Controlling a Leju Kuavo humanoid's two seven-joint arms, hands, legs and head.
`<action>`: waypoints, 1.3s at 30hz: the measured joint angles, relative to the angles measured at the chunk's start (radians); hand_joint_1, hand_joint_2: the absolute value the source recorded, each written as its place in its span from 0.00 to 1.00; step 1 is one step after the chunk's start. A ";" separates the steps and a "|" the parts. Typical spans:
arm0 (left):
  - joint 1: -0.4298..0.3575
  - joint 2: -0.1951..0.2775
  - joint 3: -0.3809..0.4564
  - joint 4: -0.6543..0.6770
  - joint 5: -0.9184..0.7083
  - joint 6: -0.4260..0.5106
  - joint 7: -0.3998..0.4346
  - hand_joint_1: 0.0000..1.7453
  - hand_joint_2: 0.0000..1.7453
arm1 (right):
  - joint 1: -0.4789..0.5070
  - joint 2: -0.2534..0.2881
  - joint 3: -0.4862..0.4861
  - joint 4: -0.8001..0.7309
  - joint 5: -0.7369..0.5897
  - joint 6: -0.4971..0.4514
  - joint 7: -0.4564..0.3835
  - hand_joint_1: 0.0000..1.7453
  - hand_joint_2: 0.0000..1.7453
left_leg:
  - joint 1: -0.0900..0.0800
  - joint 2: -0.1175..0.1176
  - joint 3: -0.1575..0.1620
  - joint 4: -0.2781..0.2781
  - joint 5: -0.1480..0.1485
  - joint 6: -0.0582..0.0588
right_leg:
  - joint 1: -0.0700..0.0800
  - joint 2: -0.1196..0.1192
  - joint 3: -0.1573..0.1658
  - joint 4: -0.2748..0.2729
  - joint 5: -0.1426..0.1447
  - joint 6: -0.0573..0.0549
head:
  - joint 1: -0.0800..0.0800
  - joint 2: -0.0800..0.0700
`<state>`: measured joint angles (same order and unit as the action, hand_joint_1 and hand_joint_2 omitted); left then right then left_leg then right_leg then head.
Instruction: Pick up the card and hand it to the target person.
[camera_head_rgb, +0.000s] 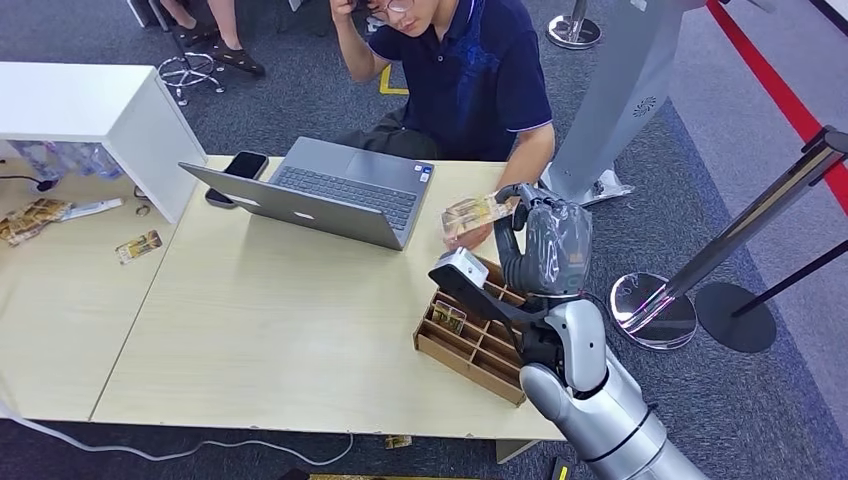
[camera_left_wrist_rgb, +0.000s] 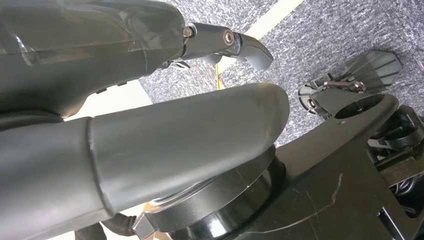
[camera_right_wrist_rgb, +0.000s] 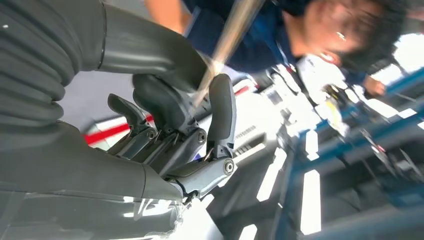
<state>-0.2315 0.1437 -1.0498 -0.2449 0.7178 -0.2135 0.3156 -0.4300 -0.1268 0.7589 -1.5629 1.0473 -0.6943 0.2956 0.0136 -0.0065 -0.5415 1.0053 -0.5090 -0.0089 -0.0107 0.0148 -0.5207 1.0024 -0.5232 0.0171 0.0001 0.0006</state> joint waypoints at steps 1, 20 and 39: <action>0.000 0.000 0.000 0.000 -0.002 -0.001 0.002 0.00 0.00 | 0.007 0.006 -0.010 -0.010 0.010 0.000 -0.022 0.92 1.00 | 0.000 0.000 0.000 0.000 0.000 0.000 | 0.000 0.000 0.000 0.000 0.000 0.000 | 0.000 0.000; -0.032 -0.019 -0.028 0.000 -0.016 -0.010 0.026 0.00 0.00 | -0.040 0.129 -0.114 0.131 0.045 0.001 -0.071 0.90 1.00 | 0.000 0.000 0.000 0.000 0.000 0.000 | 0.000 0.000 0.000 0.000 0.000 0.000 | 0.000 0.000; -0.041 -0.025 -0.048 0.000 -0.015 -0.012 0.039 0.00 0.00 | -0.095 0.151 -0.090 0.298 -0.119 0.001 -0.045 0.91 1.00 | 0.000 0.000 0.000 0.000 0.000 0.000 | 0.000 0.000 0.000 0.000 0.000 0.000 | 0.000 0.000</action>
<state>-0.2722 0.1186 -1.0981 -0.2449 0.7025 -0.2253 0.3548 -0.5252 0.0243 0.6692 -1.2647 0.9282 -0.6931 0.2504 0.0135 -0.0068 -0.5418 1.0053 -0.5089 -0.0089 -0.0108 0.0144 -0.5204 1.0026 -0.5232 0.0171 0.0002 0.0007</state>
